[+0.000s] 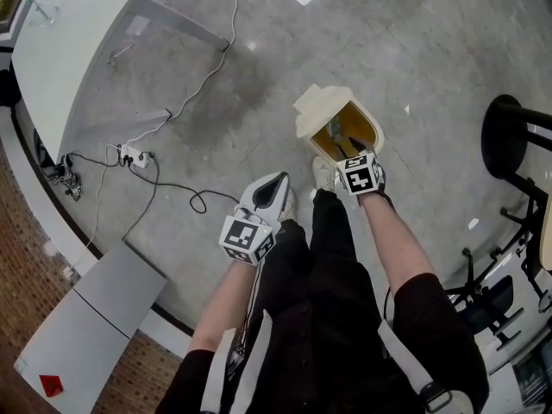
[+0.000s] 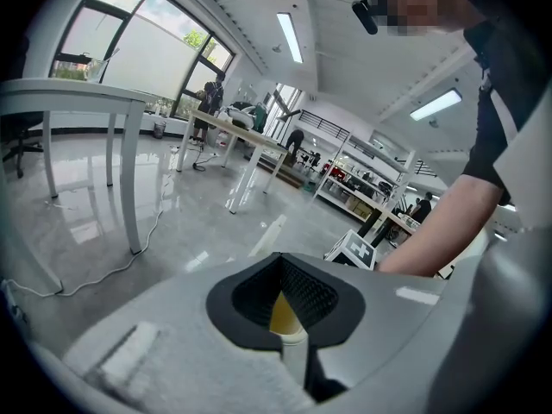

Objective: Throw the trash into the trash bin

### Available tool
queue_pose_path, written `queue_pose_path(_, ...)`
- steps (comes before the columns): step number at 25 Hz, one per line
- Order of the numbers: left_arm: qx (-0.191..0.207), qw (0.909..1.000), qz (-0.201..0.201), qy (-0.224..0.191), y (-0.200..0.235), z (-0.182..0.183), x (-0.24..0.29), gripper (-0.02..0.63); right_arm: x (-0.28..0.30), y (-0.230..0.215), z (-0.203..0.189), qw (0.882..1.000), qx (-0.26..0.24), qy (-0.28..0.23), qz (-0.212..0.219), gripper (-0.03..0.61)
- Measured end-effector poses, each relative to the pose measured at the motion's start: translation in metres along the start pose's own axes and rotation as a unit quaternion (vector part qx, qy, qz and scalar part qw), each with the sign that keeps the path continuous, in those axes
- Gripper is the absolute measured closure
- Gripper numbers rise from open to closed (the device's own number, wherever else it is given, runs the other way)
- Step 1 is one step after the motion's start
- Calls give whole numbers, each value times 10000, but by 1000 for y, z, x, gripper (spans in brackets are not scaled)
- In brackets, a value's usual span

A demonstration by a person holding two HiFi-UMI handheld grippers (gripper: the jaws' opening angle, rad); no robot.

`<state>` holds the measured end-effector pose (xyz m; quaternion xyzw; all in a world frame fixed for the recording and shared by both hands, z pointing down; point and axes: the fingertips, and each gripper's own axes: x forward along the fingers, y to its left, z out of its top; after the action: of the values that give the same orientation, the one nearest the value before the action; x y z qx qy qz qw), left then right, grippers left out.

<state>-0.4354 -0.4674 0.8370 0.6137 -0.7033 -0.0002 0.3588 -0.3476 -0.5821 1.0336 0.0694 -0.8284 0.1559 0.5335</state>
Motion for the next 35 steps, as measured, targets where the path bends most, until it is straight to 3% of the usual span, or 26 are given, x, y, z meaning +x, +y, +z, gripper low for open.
queue_pose_path(8, 67, 9998, 10, -210, 1, 17, -7, 612, -34, -12, 22, 9971, 130, -576, -474, 511)
queue_pose_path(13, 242, 9968, -115, -751, -1, 69, -20, 612, -98, -9, 70, 9844, 287, -1571, -742, 572)
queue_pose_path(19, 133, 9901, -75, -1395, -8, 119, -94, 612, -207, 24, 90, 9584, 401, -2609, -1086, 572)
queue_pose_path(24, 642, 9749, -355, -2104, -14, 192, -133, 612, -292, 25, 122, 9245, 440, -3495, -1456, 572)
queue_pose_path(30, 1166, 9651, -514, -2288, -41, 221, -174, 612, -376, 48, 105, 8824, 834, -4349, -1592, 572)
queue_pose_path(35, 1246, 9539, -858, -2592, -71, 231, -193, 612, -432, 69, 78, 8552, 773, -4795, -1809, 572)
